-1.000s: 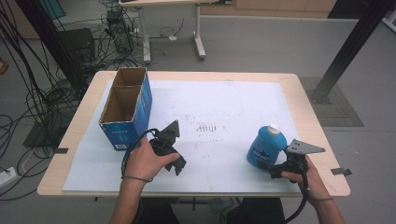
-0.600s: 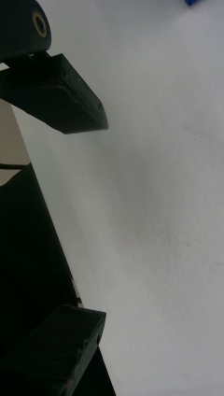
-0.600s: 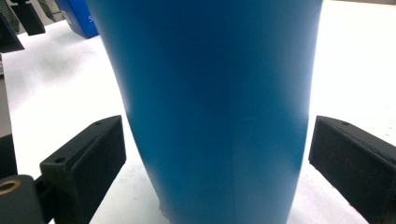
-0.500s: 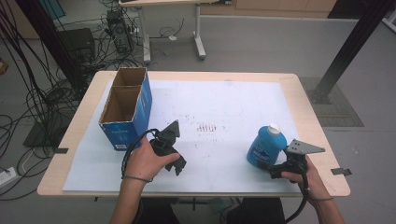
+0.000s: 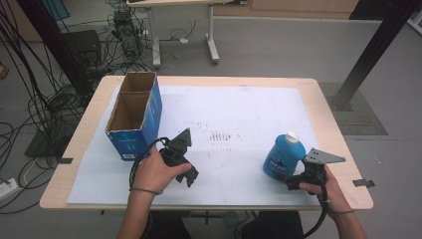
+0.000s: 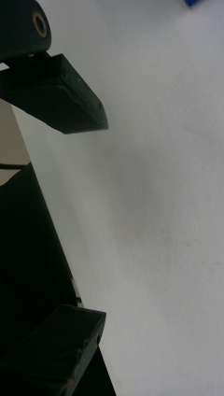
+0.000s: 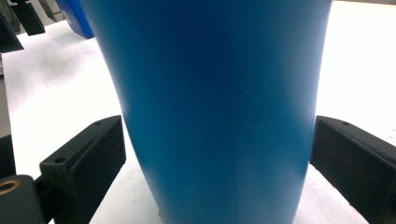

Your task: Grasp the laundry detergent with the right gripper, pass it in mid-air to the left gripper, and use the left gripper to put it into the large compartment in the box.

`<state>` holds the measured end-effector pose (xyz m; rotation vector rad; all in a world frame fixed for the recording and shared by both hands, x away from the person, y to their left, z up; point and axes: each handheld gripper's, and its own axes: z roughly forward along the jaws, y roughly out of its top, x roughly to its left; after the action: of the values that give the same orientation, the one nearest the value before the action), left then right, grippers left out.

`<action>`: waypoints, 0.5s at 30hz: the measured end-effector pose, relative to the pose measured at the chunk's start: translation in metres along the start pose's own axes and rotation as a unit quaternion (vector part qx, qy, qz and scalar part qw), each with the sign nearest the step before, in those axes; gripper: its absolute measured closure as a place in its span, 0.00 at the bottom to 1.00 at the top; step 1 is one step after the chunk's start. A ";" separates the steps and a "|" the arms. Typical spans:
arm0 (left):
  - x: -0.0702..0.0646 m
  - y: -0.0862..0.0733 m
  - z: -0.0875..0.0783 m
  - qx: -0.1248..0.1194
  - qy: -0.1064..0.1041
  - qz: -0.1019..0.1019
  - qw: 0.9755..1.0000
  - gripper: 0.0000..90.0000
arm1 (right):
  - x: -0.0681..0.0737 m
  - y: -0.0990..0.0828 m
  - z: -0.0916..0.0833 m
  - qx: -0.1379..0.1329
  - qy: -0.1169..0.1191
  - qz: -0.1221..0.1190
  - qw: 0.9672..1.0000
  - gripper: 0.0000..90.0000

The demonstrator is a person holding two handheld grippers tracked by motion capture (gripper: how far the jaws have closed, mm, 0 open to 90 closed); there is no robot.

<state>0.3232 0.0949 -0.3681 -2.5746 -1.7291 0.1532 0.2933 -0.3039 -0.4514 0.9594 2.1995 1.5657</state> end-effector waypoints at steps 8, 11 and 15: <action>0.000 0.000 0.000 0.000 0.000 -0.001 1.000 0.09 | 0.000 0.000 0.003 -0.003 0.000 0.001 1.000 0.05; 0.000 0.000 0.000 0.000 -0.001 -0.001 1.000 0.09 | 0.000 0.000 0.003 -0.006 0.001 -0.001 1.000 0.07; 0.000 0.000 0.000 0.000 0.000 -0.001 1.000 0.09 | 0.000 0.000 0.004 -0.012 0.003 -0.001 1.000 0.12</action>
<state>0.3231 0.0952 -0.3679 -2.5719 -1.7309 0.1531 0.2956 -0.3008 -0.4532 0.9467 2.1805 1.5918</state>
